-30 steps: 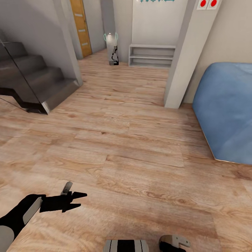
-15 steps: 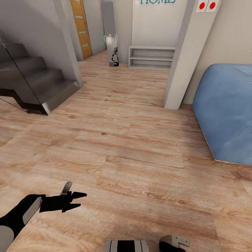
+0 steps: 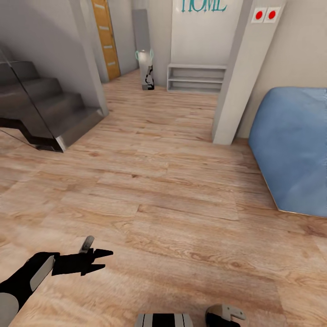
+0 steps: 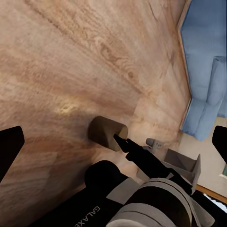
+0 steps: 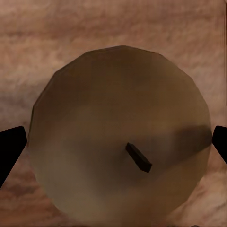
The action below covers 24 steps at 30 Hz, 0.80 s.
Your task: Place each of the two pumpkins and all three candles from the living room inside a cabinet in the living room (use any cabinet), then make sure every cabinet is closed, and position the cauldron so it is next to a table in the living room.
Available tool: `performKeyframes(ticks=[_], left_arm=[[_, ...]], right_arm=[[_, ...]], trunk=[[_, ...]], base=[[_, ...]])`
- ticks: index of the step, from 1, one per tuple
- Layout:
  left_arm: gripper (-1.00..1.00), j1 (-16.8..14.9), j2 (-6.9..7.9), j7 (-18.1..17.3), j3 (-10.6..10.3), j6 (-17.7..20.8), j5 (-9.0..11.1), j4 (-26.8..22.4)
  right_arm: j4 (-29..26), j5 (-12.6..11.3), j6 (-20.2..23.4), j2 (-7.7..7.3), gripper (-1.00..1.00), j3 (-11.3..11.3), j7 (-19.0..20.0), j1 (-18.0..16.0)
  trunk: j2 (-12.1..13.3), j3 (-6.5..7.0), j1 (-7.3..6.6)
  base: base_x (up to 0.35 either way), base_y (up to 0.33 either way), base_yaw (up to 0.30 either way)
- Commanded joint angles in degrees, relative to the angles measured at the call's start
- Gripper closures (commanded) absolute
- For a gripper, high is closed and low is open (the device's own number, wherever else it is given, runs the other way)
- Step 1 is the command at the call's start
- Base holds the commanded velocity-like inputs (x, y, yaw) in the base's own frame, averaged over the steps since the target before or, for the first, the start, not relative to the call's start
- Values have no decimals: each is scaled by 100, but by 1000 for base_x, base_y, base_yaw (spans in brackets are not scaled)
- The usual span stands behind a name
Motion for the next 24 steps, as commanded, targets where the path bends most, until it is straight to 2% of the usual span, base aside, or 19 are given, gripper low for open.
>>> performKeyframes(ticks=[1, 13, 18, 19, 20, 24], left_arm=[[-100, -4, 5, -9, -25, 22, 22, 1], [-100, -4, -13, 50, -34, 28, 8, 3], [-100, -4, -13, 133, -32, 30, -111, 4], [-100, -4, -13, 253, -26, 31, -157, 4], [-100, -4, -18, 521, -4, 31, -186, 4], [-100, -4, -22, 1283, 43, 20, -204, 4]], right_arm=[[-4, -35, -2, 3, 100, -12, -11, 0], [-4, -32, 36, 5, 100, -6, -11, 0], [-4, -35, 12, 3, 100, -11, -11, 0], [-4, -35, 11, 3, 100, -11, -11, 0], [-9, -35, 8, 3, 100, -15, -11, 0], [-30, -32, 7, 3, 100, -20, -18, 0]], trunk=[[0, 18, -3], [16, 284, -34], [23, 395, -47], [24, 417, -50], [25, 439, -52], [31, 528, -63]], base=[[0, 0, 0], [0, 0, 0], [0, 0, 0], [0, 0, 0], [0, 0, 0], [0, 0, 0]])
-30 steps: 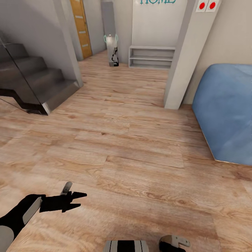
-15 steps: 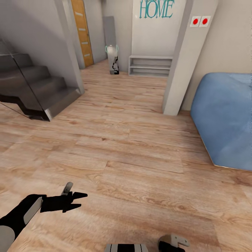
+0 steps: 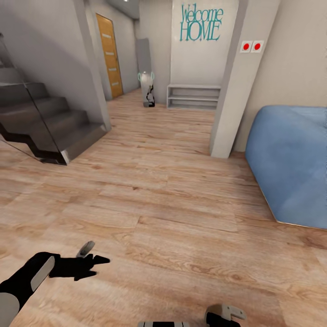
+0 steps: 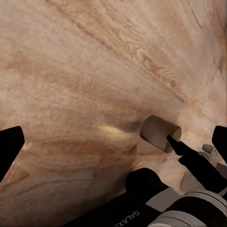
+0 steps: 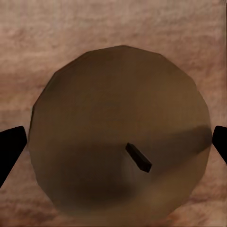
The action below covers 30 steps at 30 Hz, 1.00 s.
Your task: Place each of the two pumpkins and all three candles from the living room inside a cabinet in the living room (use any cabinet), then make sure every cabinet is closed, and position the cauldron so it is next to a table in the living room.
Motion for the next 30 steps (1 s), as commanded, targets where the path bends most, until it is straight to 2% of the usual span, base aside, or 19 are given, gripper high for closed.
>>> performKeyframes(ticks=[1, 5, 9, 11, 13, 15, 18, 19, 21, 24, 26, 30], left_arm=[[-100, -4, 6, 174, -14, 14, 13, -1], [-100, -4, -2, 1081, 10, -88, 14, -1], [-100, -4, -53, 1742, 9, -451, 15, -1], [-100, -4, -74, 2010, 8, -489, 18, -1], [-100, -6, -92, 2462, 8, -513, 29, -1], [-100, -10, -92, 2515, 8, -510, 27, -1], [-100, -12, -91, 2536, 6, -509, 24, -1], [-100, -12, -90, 2538, 3, -509, 23, -1], [-100, -12, -85, 2540, 0, -509, 22, -1], [-100, -12, -83, 2541, -1, -510, 20, -1], [-100, -12, -83, 2541, -1, -509, 20, -1], [-100, -12, -60, 2541, -1, -509, 20, -1]], right_arm=[[-8, -39, -1, 3, 100, -13, -12, 0], [-21, -39, 25, 3, 100, -123, -16, 0], [-25, -39, 22, 6, 100, -178, -14, 0], [-41, -39, 29, 10, 100, -180, -14, -1], [-77, -39, 126, 12, 100, -181, -9, -6], [-166, -39, 527, 16, 100, -184, -8, -26], [-1226, -42, 1818, 27, 100, -189, -12, -54], [-1870, -45, 2493, 28, 100, -189, -15, -58], [-2581, -65, 3239, 29, 100, -188, -19, -67], [-3236, -144, 3976, 30, 100, -184, -57, -209], [-3373, -165, 4251, 47, 100, -183, -68, -390], [-3454, -131, 4708, 345, 100, -174, -134, -987]], trunk=[[0, 18, -3], [5, 107, -14], [10, 195, -24], [13, 240, -29], [16, 284, -34], [18, 328, -39], [22, 395, -47], [24, 417, -50], [26, 461, -55], [31, 528, -63], [33, 572, -68], [39, 660, -78]], base=[[0, 0, 0], [0, 0, 0], [0, 0, 0], [0, 0, 0], [0, 0, 0], [0, 0, 0], [0, 0, 0], [0, 0, 0], [0, 0, 0], [0, 0, 0], [0, 0, 0], [0, 0, 0]])
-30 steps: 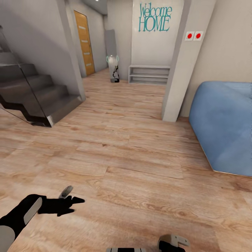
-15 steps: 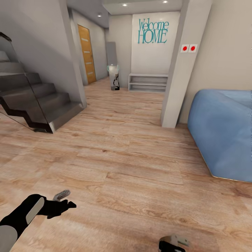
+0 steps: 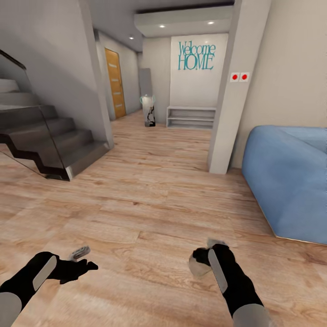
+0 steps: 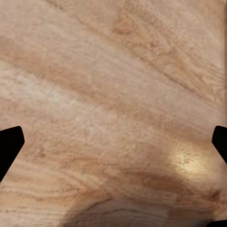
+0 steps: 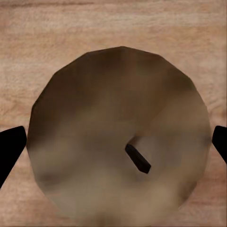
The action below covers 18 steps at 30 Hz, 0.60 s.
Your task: Place each of the two pumpkins and all three candles from the living room inside a cabinet in the living room (use any cabinet), then make sure every cabinet is closed, and position the cauldron so it is next to a table in the living room.
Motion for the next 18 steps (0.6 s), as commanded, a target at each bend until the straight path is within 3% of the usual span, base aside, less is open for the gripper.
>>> performKeyframes(ticks=[1, 5, 12, 18], left_arm=[[-100, -3, 12, -32, -22, 5, -23, -4], [-100, -3, 19, -32, -22, 5, -23, -4], [-100, -11, 77, -37, -3, 29, -23, -4], [-100, -10, 194, -41, 267, 78, -23, -4]], right_arm=[[-6, -49, 151, 40, 100, -11, -80, -104], [-4, -53, 383, 153, 100, 1, -138, -292], [-5, -39, 538, 153, 100, 44, -504, -327], [-162, -39, 558, 153, 100, 12, -553, -328]], trunk=[[0, 16, -3], [5, 105, -13], [14, 260, -31], [57, 389, -64]], base=[[0, 0, 0], [0, 0, 0], [0, 0, 0], [-24, 0, 65]])
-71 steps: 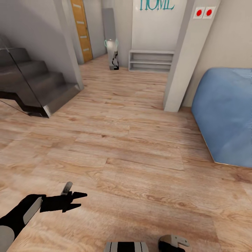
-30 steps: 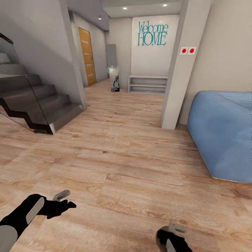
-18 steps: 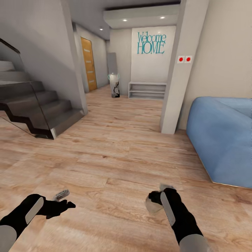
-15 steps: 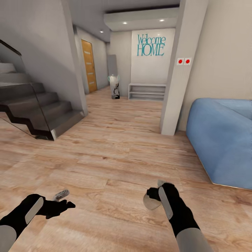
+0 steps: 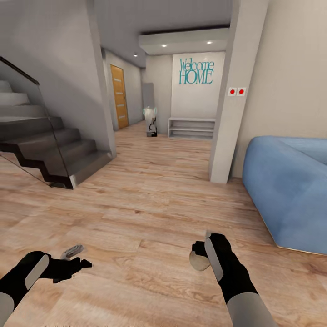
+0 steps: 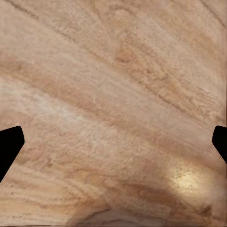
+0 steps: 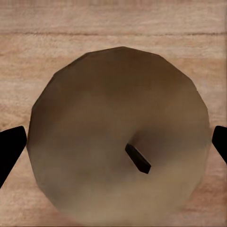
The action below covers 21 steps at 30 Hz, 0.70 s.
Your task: Place each of the two pumpkins and all three candles from the living room inside a cabinet in the living room (use any cabinet), then make sure every cabinet is closed, and position the cauldron so it is next to a table in the living room.
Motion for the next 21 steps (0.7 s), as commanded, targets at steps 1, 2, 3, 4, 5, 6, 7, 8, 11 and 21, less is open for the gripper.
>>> performKeyframes(ticks=[1, 2, 3, 4, 5, 6, 7, 8, 11, 21], left_arm=[[-100, -5, 9, -35, 7, 8, -28, 0], [-100, -6, 28, -35, 32, 13, -28, 0], [-100, -4, 65, -37, 42, 18, -28, 0], [-100, -5, 105, -40, 48, 21, -25, 0], [-100, -6, 147, -42, 55, 24, -22, 0], [-100, -6, 174, -43, 59, 25, -21, 0], [-100, -6, 196, -43, 62, 26, -20, 0], [-100, -6, 217, -44, 61, 26, -18, 0], [-100, -5, 230, -44, 59, 27, -6, 0], [-100, -6, 235, -44, 66, 23, -1, 0]], right_arm=[[-13, -61, 11, 4, 100, -7, -52, -2], [-17, -39, 12, 4, 100, 6, -53, -2], [-19, -26, 12, 4, 100, 14, -53, -2], [-20, -20, 12, 4, 100, 22, -53, -2], [-21, -16, 12, 4, 100, 30, -53, -2], [-21, -15, 12, 4, 100, 33, -53, -2], [-22, -14, 12, 4, 100, 35, -53, -2], [-22, -18, 12, 4, 100, 37, -53, -2], [-22, -16, 12, 4, 100, 38, -53, -2], [-22, -10, 19, 4, 100, 50, -54, -2]], trunk=[[39, 12, -25], [79, 30, -47], [119, 48, -69], [159, 65, -91], [199, 82, -113], [239, 98, -135], [279, 114, -157], [320, 128, -178], [440, 168, -244], [841, 286, -464]], base=[[-200, 0, 231], [-272, 0, 257], [-299, 0, 267], [-322, 0, 276], [-331, 0, 279], [-336, 0, 281], [-340, 0, 279], [-343, 0, 268], [-323, 0, 255], [-152, 0, 222]])
